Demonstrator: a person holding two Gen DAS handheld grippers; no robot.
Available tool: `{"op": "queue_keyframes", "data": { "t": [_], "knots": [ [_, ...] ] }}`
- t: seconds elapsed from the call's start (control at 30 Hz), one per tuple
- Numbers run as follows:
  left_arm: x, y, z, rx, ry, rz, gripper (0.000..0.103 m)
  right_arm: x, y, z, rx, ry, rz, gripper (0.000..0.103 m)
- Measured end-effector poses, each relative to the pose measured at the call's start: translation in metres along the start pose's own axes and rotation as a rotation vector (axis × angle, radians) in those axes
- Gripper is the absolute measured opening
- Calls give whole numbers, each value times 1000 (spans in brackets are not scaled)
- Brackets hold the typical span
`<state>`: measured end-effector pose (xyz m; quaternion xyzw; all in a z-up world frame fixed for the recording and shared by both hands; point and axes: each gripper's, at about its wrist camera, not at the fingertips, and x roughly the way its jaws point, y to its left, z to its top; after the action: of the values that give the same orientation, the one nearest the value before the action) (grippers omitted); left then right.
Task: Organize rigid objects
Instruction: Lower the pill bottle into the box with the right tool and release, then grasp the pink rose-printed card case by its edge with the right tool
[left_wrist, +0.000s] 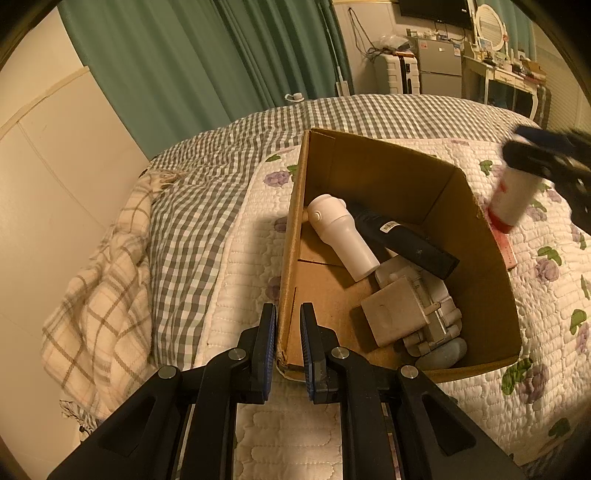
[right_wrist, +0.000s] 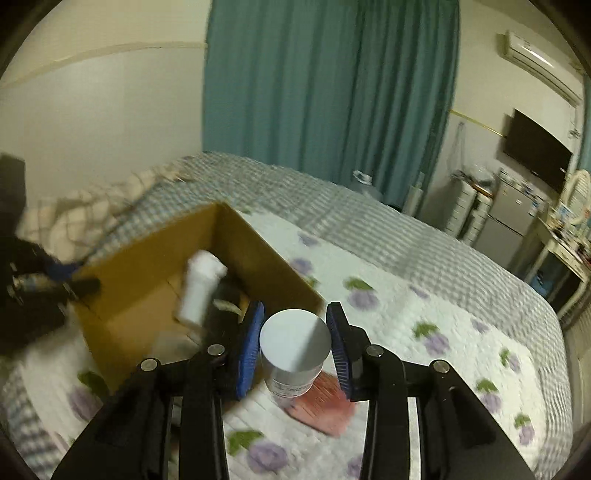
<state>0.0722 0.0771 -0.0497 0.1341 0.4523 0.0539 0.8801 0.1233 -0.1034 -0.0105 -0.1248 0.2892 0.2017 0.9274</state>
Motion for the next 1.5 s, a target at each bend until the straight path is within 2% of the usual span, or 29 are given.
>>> {"op": "queue_keyframes", "data": {
  "t": [0.17,0.3,0.4,0.53,0.67,0.73,0.77,0.8,0.93,1.0,1.13,1.27,1.4,1.5],
  "knots": [
    [0,1,0,-3,2,-9,12,22,33,26,-12,-1,116,35],
    [0,2,-1,-3,1,-15,12,58,46,36,39,27,187,35],
    [0,2,-2,-3,-2,-18,12,81,60,34,28,72,187,35],
    [-1,3,-3,-4,-6,-21,12,92,66,20,51,115,235,35],
    [-1,3,-4,-5,-6,-22,12,90,57,11,79,124,201,36],
    [-1,3,-4,-5,-7,-25,12,82,50,13,78,110,168,47],
    [-1,3,-4,-5,-7,-23,12,74,45,14,77,93,157,61],
    [-1,2,-4,-5,-6,-23,12,66,40,16,78,75,154,67],
    [-1,1,-5,-3,-7,-16,12,30,17,24,36,15,97,73],
    [0,2,-5,-3,-6,-15,12,12,2,25,10,-7,45,84],
    [0,2,-5,-3,-3,-10,12,-16,-29,16,-22,-26,-50,88],
    [0,2,-3,-2,0,-4,12,-26,-54,-8,-31,-3,-156,92],
    [1,2,-3,-6,4,3,12,-16,-71,-49,14,33,-186,97],
    [1,0,-2,-3,8,11,12,7,-77,-72,56,102,-178,97]
  ]
}}
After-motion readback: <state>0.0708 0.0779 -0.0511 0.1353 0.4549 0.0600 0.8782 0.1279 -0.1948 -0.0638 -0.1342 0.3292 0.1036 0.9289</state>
